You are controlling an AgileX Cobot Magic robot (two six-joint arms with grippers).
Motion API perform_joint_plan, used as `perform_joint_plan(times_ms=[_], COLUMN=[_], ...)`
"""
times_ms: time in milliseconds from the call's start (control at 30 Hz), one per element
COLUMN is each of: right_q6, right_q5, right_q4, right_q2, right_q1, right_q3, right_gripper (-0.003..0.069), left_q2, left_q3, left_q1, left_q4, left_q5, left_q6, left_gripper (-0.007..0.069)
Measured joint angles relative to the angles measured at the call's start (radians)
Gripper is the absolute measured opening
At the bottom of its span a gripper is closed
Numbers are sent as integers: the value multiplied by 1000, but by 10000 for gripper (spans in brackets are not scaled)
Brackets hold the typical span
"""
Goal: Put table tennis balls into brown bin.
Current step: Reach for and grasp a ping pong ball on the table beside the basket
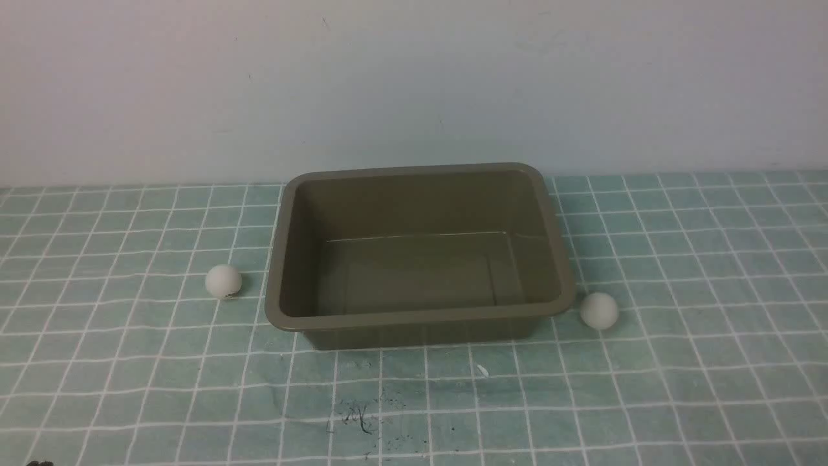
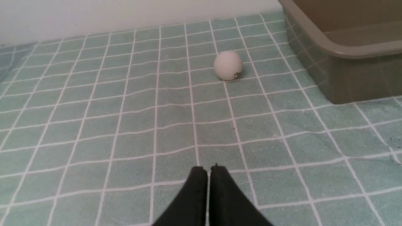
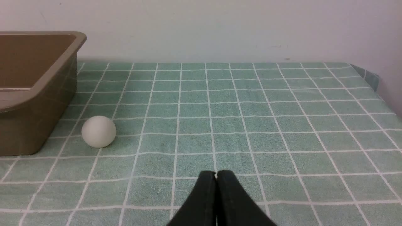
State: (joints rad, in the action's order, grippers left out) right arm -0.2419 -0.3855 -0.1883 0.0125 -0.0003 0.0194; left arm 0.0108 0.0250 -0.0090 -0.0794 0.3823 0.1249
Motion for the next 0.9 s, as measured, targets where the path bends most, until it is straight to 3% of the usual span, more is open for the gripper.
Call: perform_joint_plan(times_ms=[900], right_q6=[0], right_q5=[0], right_q4=[0], right_q2=[0], right_q1=[0], right_q3=[0], right_gripper=[-13], left_q2=[0], left_q3=[3], left_q1=[0], left_q4=[-36], left_q5=[-39], left_q6=[-18], left_gripper=[-5])
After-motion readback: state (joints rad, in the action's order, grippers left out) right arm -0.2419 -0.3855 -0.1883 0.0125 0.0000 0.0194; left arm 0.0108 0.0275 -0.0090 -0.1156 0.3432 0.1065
